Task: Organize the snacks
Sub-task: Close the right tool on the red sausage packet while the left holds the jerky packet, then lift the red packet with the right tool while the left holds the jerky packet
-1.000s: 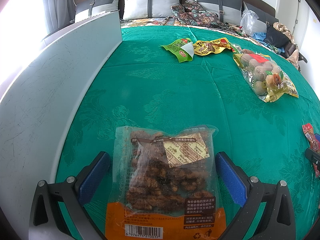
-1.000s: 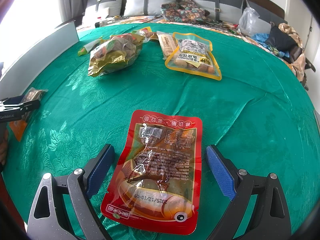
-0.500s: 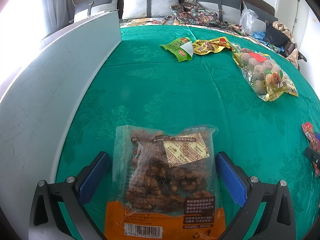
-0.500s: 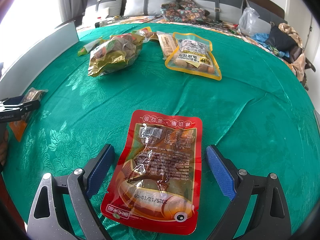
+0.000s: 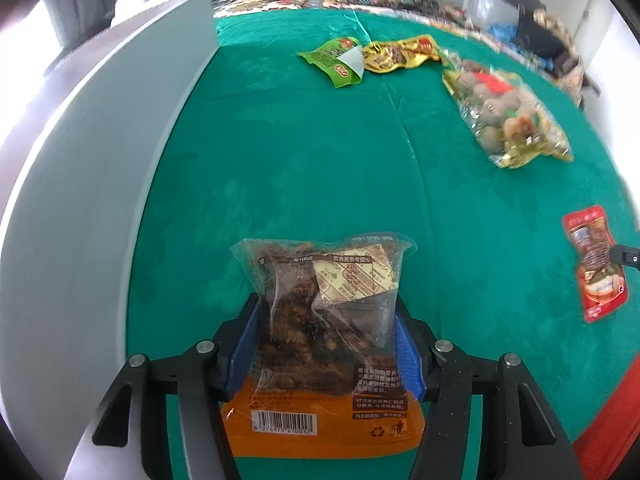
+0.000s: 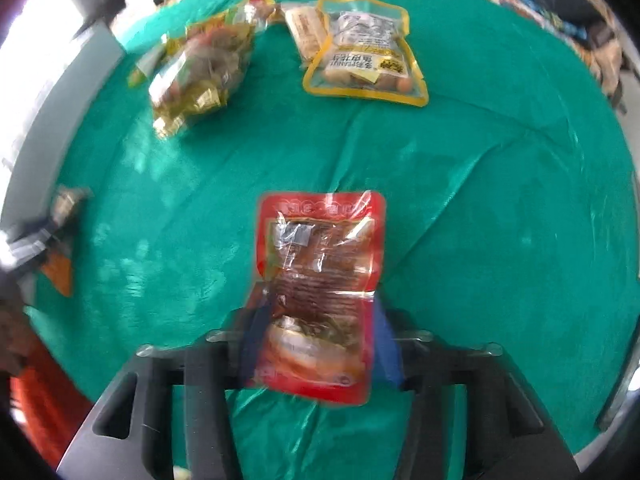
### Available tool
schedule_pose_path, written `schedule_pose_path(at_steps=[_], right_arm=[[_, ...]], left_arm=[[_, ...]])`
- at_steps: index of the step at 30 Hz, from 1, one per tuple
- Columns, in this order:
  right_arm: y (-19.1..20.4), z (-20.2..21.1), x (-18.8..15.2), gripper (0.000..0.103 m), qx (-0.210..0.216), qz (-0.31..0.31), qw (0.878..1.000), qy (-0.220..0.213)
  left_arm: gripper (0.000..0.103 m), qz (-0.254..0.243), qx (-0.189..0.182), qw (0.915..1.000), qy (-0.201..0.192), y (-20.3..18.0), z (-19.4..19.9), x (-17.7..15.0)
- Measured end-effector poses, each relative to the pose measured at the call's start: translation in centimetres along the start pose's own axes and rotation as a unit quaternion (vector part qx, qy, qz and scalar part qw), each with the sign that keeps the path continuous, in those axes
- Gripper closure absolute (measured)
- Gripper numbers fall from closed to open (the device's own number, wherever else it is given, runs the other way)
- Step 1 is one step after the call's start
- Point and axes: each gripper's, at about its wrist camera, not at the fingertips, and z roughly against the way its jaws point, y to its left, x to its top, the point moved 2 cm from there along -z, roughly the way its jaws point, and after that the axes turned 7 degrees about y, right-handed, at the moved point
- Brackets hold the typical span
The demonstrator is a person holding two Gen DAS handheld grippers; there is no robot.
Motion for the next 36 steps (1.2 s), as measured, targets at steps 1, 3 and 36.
schedule_pose_path(at_steps=[1,3,36], right_arm=[[-0.3,1.1,-0.2,0.096,0.028,-0.013,0.999,-0.009],[-0.1,2.3,-0.4,0.096,0.010,-0.002,1.000,-0.022],[2.1,4.6,-0.1,0.101,0.048,-0.013,0.998,-0.044]], left_arm=[[0.044,0.009,-0.016,0.9998,-0.009,0.3,0.5,-0.6],[0.044,0.010,-0.019,0.9995,-0.025,0.3,1.4,-1.4],[0.044,0.046,-0.084,0.9911,-0.092,-0.7,7.9,-4.4]])
